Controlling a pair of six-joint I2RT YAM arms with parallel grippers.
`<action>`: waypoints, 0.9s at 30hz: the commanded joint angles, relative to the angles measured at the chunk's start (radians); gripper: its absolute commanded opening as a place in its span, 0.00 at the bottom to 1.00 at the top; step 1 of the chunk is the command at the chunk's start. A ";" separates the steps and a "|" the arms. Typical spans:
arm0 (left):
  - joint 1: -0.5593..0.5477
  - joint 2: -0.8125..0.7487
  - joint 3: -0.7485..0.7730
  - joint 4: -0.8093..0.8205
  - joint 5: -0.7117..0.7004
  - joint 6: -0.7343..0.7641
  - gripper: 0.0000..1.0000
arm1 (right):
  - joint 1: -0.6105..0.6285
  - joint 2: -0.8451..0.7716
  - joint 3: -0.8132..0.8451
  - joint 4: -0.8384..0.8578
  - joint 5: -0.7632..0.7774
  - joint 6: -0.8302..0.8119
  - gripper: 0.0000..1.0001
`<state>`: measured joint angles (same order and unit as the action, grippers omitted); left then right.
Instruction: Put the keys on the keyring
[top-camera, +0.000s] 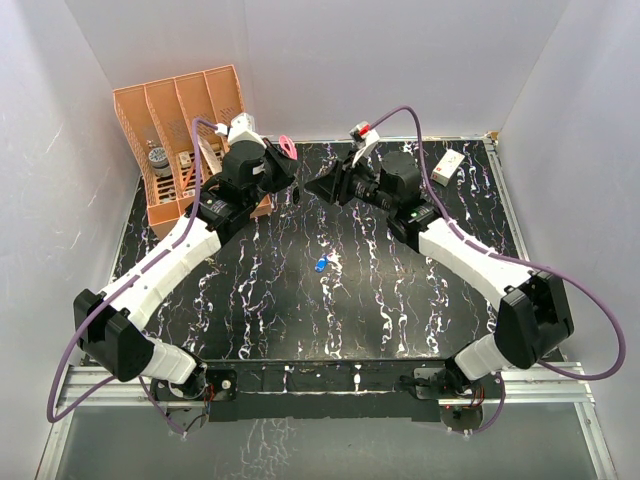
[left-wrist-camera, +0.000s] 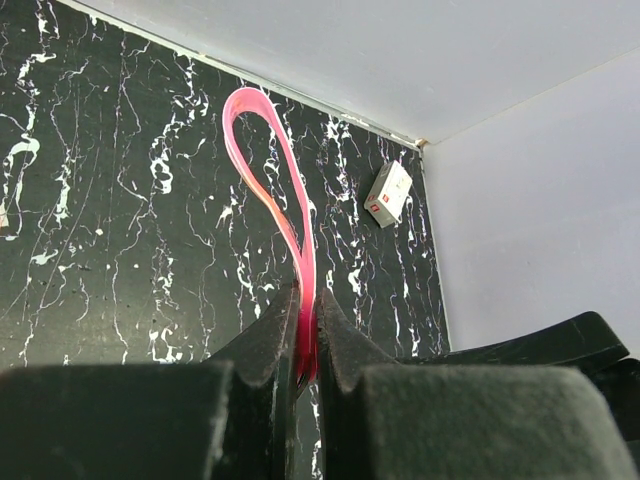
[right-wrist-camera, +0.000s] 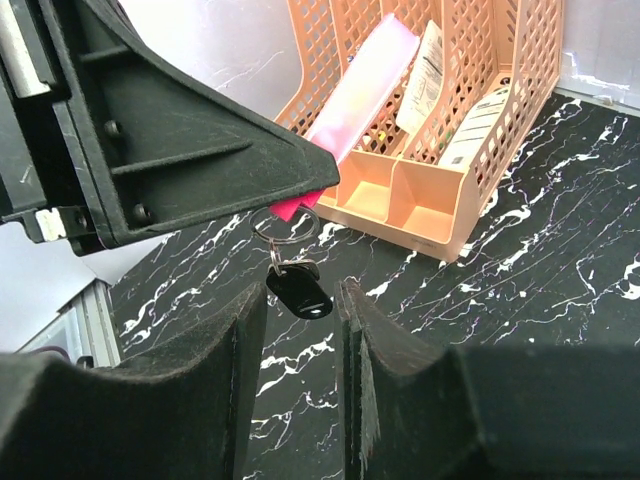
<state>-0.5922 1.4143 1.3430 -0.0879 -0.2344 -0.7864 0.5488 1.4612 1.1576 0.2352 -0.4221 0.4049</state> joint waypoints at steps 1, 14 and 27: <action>0.004 -0.011 0.045 -0.006 0.020 -0.002 0.00 | 0.012 0.005 0.068 0.024 -0.020 -0.023 0.31; 0.006 -0.008 0.054 -0.013 0.026 0.004 0.00 | 0.055 0.064 0.118 0.023 -0.017 -0.030 0.31; 0.011 -0.013 0.056 -0.019 0.041 0.002 0.00 | 0.062 0.066 0.114 0.018 0.025 -0.043 0.19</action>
<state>-0.5877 1.4181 1.3506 -0.0925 -0.2165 -0.7864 0.6079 1.5436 1.2232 0.2153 -0.4232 0.3817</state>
